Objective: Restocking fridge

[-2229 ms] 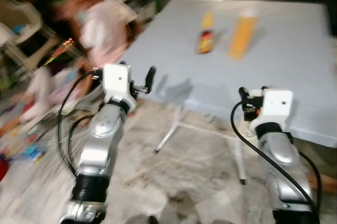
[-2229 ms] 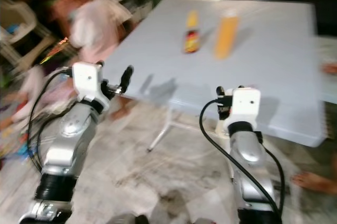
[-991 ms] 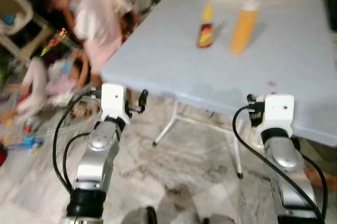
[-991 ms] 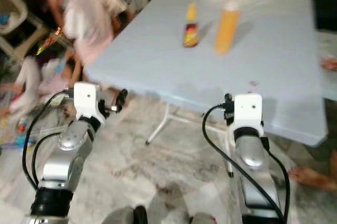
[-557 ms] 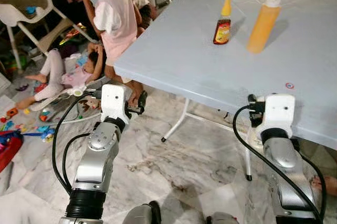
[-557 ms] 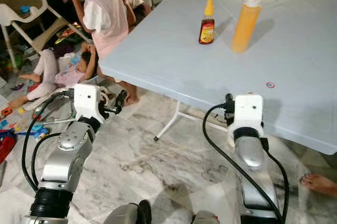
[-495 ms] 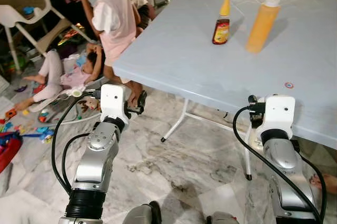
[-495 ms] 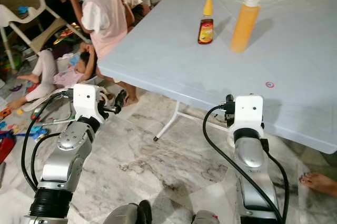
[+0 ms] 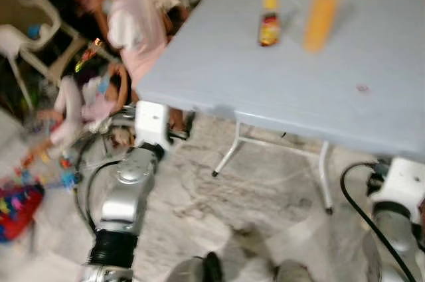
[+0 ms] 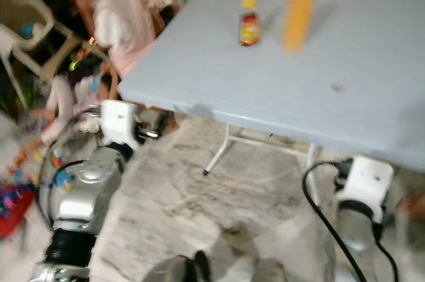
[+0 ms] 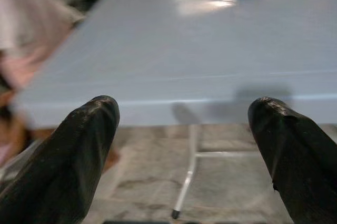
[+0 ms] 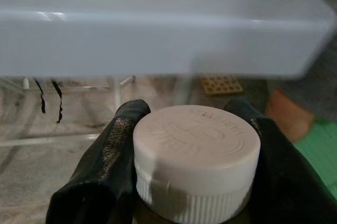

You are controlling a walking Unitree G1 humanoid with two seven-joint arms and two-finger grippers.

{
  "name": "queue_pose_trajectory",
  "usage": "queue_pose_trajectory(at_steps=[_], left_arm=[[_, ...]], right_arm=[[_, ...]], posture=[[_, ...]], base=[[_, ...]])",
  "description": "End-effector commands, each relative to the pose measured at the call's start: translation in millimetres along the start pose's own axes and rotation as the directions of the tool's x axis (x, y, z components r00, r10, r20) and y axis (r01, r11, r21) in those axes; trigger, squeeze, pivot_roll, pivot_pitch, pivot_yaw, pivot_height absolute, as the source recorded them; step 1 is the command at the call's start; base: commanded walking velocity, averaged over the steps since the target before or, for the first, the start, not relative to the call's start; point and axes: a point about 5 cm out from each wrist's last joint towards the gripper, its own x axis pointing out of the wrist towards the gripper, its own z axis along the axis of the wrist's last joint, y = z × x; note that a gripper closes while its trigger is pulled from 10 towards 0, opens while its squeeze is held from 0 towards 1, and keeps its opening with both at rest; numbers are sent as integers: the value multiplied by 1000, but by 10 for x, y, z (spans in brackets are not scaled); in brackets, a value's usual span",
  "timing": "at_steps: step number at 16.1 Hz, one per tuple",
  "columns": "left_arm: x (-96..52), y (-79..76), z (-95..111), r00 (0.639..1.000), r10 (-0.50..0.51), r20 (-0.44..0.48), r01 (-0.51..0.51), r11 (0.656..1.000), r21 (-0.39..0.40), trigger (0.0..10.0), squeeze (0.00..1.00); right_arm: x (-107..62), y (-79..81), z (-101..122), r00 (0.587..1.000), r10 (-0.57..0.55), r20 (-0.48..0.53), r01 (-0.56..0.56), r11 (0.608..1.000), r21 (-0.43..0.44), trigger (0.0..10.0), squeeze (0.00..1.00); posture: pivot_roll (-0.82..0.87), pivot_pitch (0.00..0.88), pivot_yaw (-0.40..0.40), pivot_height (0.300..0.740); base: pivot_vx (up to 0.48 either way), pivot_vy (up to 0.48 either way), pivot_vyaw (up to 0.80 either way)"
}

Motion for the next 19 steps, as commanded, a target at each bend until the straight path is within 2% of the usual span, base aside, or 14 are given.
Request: queue_pose_trajectory(at_steps=[1, 3, 6, 9, 10, 12, 14, 16, 18, 19], left_arm=[[4, 56, -16, 1000, 1, -14, -1, 1000, 5, 10000, 0], [36, 115, 11, 1000, 31, -3, -31, 999, -22, 10000, 0], [43, 124, 75, 997, 70, 35, -69, 996, -50, 10000, 0], [10, 152, 131, 991, 110, 73, -105, 992, -76, 10000, 0], [-5, 175, 149, 987, 133, 93, -126, 989, -76, 10000, 0], [-32, 207, 107, 982, 161, 99, -154, 985, -74, 10000, 0], [-47, 214, 95, 980, 171, 101, -164, 983, -80, 10000, 0], [-91, 217, 78, 979, 176, 103, -169, 982, -80, 10000, 0], [-186, 238, 41, 978, 181, 100, -173, 982, -81, 10000, 0], [-281, 273, -17, 978, 190, 83, -185, 981, -66, 10000, 0]], right_arm=[[-43, 76, 271, 991, 23, 131, -25, 1000, 11, 10000, 0], [-80, 177, 394, 982, 47, 184, -48, 999, 1, 10000, 0], [21, 347, 763, 941, 126, 313, -126, 992, -21, 10000, 0], [56, 469, 943, 908, 189, 373, -187, 981, -42, 10000, 0], [35, 557, 955, 891, 239, 386, -230, 971, -70, 10000, 0], [14, 652, 900, 887, 280, 368, -274, 959, -70, 10000, 0], [6, 693, 890, 884, 294, 364, -288, 955, -71, 10000, 0], [-21, 688, 848, 881, 312, 354, -304, 949, -81, 10000, 0], [-72, 652, 780, 886, 320, 337, -307, 947, -91, 10000, 0], [-130, 623, 714, 890, 325, 320, -311, 946, -93, 10000, 0]], posture=[[-256, 140, 248, 740], [-249, 120, 232, 740], [-226, 85, 181, 740], [-196, 37, 142, 740], [-187, 10, 126, 740], [-183, 0, 109, 740], [-185, 0, 106, 740], [-189, 0, 104, 740], [-190, 0, 105, 740], [-187, 0, 103, 740]], base=[[0, 0, 0], [0, 0, 0], [0, 0, 0], [0, 0, 0], [0, 0, 0], [0, 0, 0], [0, 0, 0], [0, 0, 0], [0, 0, 0], [0, 0, 0]])
